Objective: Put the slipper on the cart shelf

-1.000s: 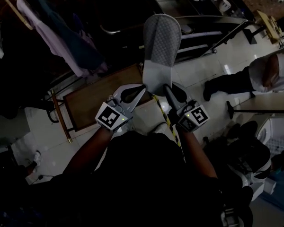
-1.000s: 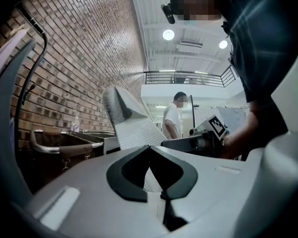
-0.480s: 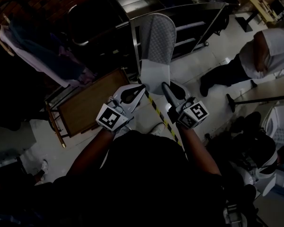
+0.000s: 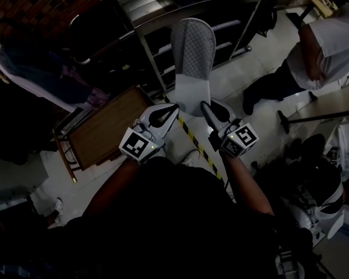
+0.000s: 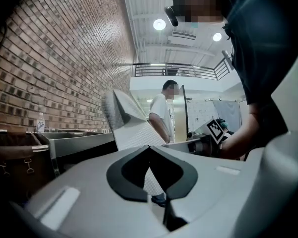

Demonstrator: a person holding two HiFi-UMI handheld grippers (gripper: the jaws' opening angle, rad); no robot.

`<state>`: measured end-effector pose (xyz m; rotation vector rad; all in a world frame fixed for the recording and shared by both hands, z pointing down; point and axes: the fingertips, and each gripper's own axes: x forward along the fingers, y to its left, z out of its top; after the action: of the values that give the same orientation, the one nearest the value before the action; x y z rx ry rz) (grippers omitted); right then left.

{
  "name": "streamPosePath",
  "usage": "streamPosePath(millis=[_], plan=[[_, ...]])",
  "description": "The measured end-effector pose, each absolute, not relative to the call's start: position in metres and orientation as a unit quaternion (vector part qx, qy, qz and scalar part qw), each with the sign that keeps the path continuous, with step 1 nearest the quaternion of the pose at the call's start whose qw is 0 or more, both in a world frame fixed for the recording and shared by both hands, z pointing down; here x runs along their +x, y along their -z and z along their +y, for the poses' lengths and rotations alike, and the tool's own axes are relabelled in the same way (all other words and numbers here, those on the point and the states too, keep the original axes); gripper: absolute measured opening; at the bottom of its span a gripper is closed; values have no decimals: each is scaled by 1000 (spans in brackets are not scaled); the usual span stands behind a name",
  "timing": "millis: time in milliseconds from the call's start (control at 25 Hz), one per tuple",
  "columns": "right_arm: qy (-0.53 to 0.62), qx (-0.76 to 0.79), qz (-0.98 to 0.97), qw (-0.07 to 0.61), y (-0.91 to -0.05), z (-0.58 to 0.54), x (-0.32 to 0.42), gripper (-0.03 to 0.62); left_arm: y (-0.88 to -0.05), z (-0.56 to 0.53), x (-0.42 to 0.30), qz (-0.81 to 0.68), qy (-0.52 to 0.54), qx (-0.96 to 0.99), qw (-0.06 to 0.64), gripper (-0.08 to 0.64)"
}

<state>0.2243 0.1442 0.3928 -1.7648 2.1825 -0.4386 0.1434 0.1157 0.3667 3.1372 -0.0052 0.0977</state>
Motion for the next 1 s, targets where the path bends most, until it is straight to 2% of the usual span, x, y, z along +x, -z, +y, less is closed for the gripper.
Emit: streamPosePath(millis=[520, 1000], plan=[[215, -626, 736, 145, -448, 111, 251, 57, -382, 68, 177, 20, -30, 999, 20, 0], [321, -598, 728, 93, -526, 52, 249, 57, -397, 6, 199, 46, -13, 998, 31, 0]])
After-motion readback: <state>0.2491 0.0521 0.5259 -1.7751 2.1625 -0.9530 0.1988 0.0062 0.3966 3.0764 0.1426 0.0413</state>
